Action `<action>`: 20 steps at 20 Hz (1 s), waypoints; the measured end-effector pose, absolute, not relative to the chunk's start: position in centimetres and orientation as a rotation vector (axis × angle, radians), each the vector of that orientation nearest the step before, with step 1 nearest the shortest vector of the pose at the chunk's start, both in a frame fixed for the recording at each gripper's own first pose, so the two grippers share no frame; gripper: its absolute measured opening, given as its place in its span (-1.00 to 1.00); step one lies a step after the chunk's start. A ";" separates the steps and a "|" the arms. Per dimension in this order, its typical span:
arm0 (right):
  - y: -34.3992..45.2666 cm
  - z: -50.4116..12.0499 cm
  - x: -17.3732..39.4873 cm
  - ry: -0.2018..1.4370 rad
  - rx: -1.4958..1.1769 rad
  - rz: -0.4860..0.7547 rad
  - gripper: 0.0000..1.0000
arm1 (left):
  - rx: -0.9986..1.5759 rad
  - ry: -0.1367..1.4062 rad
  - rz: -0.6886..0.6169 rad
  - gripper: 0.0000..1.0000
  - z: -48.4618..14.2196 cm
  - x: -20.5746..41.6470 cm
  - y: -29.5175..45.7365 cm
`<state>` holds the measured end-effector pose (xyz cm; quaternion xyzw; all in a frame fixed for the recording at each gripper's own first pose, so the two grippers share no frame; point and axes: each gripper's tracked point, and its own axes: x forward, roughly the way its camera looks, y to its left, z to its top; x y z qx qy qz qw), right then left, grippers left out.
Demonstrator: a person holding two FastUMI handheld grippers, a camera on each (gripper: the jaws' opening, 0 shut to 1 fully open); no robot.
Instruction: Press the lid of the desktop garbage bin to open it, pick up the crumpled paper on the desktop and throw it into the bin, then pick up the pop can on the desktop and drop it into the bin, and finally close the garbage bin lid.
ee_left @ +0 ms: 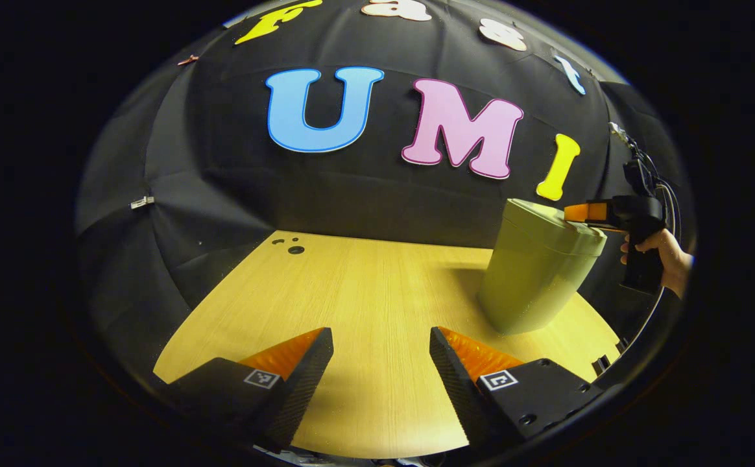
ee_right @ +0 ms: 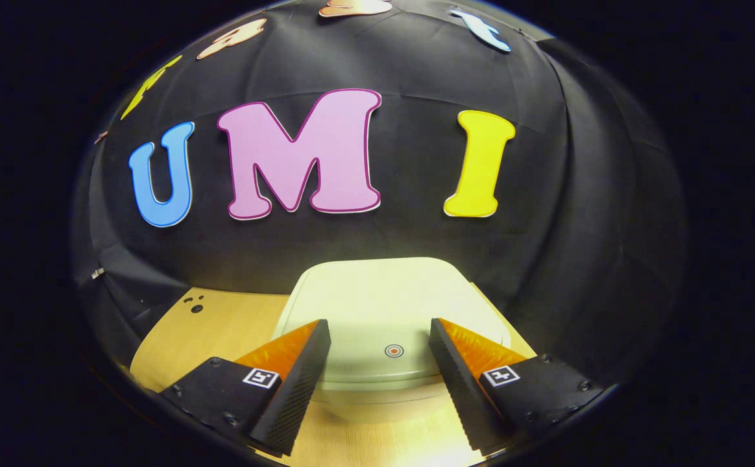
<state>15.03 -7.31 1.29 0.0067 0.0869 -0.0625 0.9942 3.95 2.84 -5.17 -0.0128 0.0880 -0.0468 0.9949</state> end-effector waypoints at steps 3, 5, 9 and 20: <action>-7.4 1.2 14.5 0.185 0.016 -0.135 0.94 | -0.019 0.142 -0.107 0.92 -3.2 4.0 2.3; -6.9 1.4 13.8 0.191 0.024 -0.146 0.94 | -0.018 0.099 -0.119 0.92 -1.3 4.1 1.7; -4.0 3.8 10.9 0.091 0.006 -0.106 0.95 | 0.009 0.007 -0.129 0.92 2.8 3.4 1.0; 3.6 1.0 1.9 0.056 -0.013 0.005 0.96 | 0.104 -0.066 -0.179 0.92 2.9 1.1 0.4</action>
